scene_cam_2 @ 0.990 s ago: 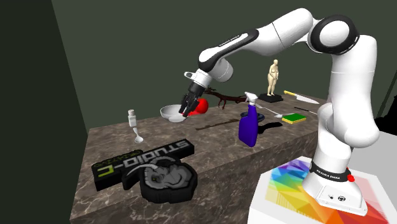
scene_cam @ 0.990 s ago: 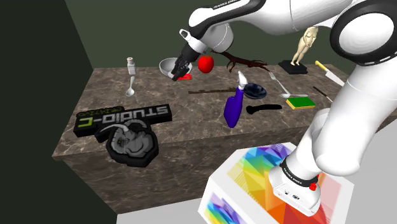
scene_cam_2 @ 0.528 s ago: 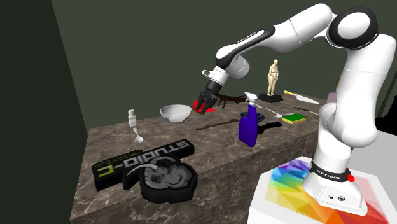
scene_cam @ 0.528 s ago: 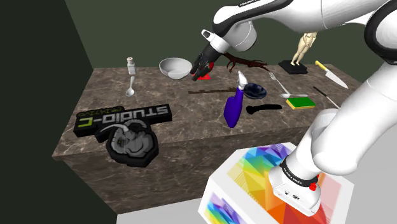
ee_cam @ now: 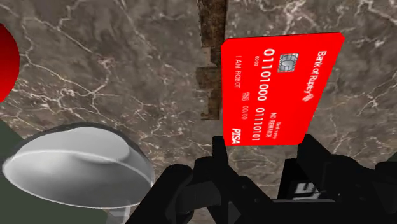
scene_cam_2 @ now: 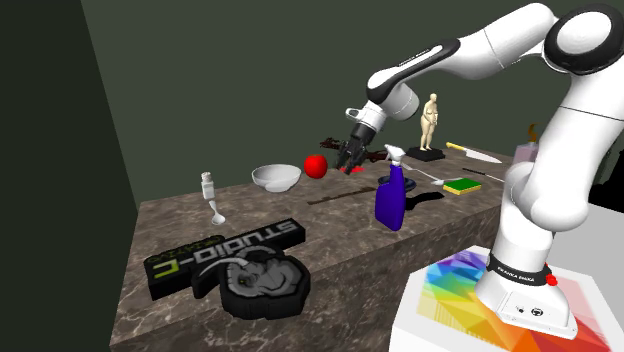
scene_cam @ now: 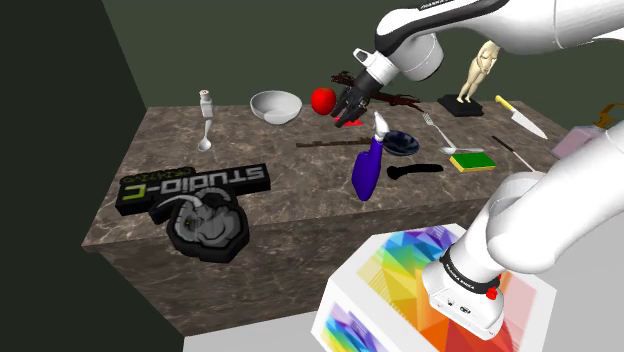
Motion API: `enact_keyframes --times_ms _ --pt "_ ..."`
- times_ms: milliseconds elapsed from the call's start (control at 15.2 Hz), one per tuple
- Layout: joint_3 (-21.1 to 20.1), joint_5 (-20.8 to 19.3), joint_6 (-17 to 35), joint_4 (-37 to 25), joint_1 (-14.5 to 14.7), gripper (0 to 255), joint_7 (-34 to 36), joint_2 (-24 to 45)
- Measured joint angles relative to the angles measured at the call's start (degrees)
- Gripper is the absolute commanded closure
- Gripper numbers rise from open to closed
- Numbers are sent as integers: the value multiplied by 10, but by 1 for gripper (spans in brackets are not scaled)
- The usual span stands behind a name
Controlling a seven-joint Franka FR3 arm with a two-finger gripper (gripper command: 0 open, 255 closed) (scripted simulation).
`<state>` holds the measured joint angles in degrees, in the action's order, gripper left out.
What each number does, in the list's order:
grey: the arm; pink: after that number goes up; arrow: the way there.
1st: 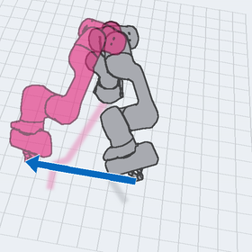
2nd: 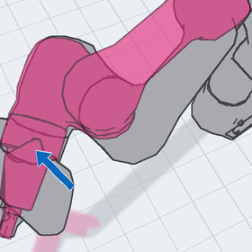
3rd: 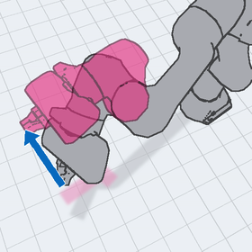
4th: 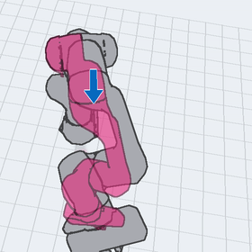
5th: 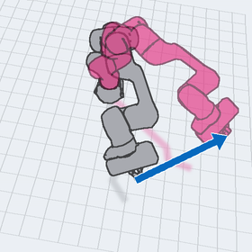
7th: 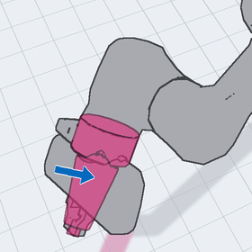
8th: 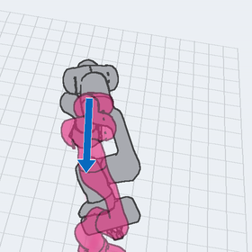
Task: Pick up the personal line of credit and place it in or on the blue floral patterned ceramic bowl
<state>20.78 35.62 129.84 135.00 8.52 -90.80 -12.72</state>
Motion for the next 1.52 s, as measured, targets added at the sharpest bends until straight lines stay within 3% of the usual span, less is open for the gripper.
enact_keyframes --times_ms 528,990,1518 --pt "67 -63 -68 39 -67 255 -67 -66" --pt "135 -113 -132 35 -119 255 -136 -84" --pt "154 -92 -93 64 -113 255 -181 -57"
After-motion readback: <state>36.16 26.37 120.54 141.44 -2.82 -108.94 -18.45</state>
